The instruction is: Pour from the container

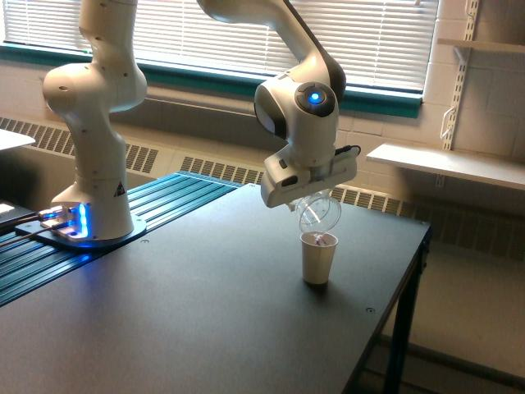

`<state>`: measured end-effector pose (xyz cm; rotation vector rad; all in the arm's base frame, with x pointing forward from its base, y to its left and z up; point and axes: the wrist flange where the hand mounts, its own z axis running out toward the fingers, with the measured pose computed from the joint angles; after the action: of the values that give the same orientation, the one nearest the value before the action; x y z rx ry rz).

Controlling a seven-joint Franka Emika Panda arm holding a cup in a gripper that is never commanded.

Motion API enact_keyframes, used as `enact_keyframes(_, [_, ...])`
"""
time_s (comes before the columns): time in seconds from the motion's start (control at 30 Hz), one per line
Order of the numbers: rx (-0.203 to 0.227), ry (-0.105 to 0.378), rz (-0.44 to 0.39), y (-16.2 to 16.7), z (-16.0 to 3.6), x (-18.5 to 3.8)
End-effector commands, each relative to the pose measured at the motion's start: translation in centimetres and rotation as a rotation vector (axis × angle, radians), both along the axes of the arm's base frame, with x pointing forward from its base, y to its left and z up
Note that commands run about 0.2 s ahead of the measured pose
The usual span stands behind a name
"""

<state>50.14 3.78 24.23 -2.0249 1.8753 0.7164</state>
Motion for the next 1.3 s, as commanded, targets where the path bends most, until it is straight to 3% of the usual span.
enact_keyframes(0.03, [-0.032,0.019,-0.012,0.6,0.3,0.3])
enact_keyframes(0.3, [-0.069,0.004,-0.014,1.1,1.1,0.1])
enact_keyframes(0.57, [-0.046,0.015,-0.018,2.2,2.1,-0.7])
enact_keyframes(0.73, [-0.038,-0.010,0.005,3.4,3.0,-0.9])
enact_keyframes(1.0, [-0.074,-0.037,0.022,3.9,4.2,-1.5])
enact_keyframes(1.03, [-0.111,-0.061,0.031,4.1,4.8,-1.4])
enact_keyframes(1.3, [-0.202,-0.103,0.014,3.3,7.3,-2.4])
